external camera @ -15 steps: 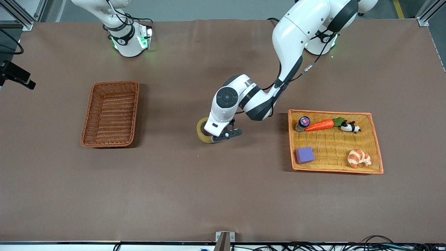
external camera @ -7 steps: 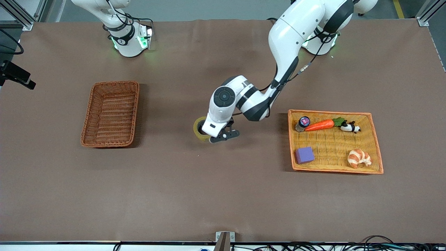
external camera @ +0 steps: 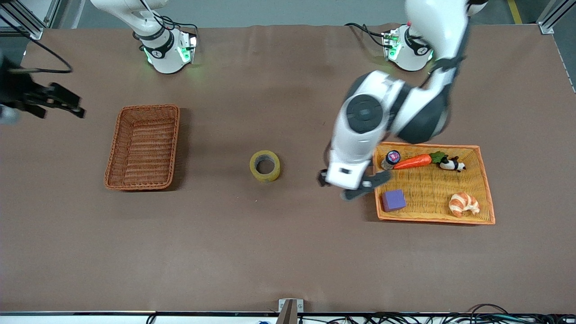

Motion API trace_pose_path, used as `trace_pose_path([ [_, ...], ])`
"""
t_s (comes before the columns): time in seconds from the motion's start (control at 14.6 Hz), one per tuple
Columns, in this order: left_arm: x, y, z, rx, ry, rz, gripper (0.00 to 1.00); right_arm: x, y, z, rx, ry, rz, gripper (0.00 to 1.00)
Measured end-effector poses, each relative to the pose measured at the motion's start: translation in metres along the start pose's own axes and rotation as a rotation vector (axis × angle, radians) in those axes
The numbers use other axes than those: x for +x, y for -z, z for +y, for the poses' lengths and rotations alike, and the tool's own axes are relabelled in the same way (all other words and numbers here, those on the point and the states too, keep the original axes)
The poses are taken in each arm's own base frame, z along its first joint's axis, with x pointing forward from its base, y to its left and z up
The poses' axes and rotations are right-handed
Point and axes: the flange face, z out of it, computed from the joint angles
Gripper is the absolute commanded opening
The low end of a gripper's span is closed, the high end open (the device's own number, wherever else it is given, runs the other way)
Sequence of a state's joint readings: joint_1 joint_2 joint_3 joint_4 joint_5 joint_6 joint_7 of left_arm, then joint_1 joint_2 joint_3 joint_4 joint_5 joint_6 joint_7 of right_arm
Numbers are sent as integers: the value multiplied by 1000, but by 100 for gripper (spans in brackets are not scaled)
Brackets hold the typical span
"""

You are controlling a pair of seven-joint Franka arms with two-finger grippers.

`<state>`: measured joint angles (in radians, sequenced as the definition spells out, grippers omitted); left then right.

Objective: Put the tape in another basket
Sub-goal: 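Set the tape roll on the table and open the left gripper, then grasp the tape with the right gripper while the left gripper withdraws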

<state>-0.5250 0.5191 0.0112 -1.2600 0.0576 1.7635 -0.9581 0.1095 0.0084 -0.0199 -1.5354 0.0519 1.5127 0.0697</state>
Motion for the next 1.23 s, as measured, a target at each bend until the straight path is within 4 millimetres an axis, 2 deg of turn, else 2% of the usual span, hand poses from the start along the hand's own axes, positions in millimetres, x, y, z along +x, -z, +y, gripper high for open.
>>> trace_pose_path([
  [0.21, 55, 57, -89, 39, -46, -9, 100, 16, -48, -77, -7, 97, -46, 100],
  [0.34, 81, 94, -147, 33, -102, -8, 100, 23, -89, -136, -15, 126, -77, 100],
  [0.55, 102, 137, -221, 19, -265, 5, 100, 24, -168, -231, -29, 135, -95, 100],
  [0.62, 109, 145, -246, 13, -332, 2, 100, 24, -203, -262, -31, 142, -95, 100],
  [0.69, 115, 147, -265, -2, -361, -4, 100, 24, -231, -282, -32, 147, -95, 100],
  [0.82, 123, 147, -289, -29, -375, -17, 100, 24, -285, -308, -26, 147, -78, 100],
  [1.03, 125, 144, -293, -39, -374, -23, 100, 15, -359, -326, -6, 136, -31, 100],
  [1.23, 126, 139, -288, -43, -380, -16, 100, 9, -397, -326, -34, 159, -13, 100],
])
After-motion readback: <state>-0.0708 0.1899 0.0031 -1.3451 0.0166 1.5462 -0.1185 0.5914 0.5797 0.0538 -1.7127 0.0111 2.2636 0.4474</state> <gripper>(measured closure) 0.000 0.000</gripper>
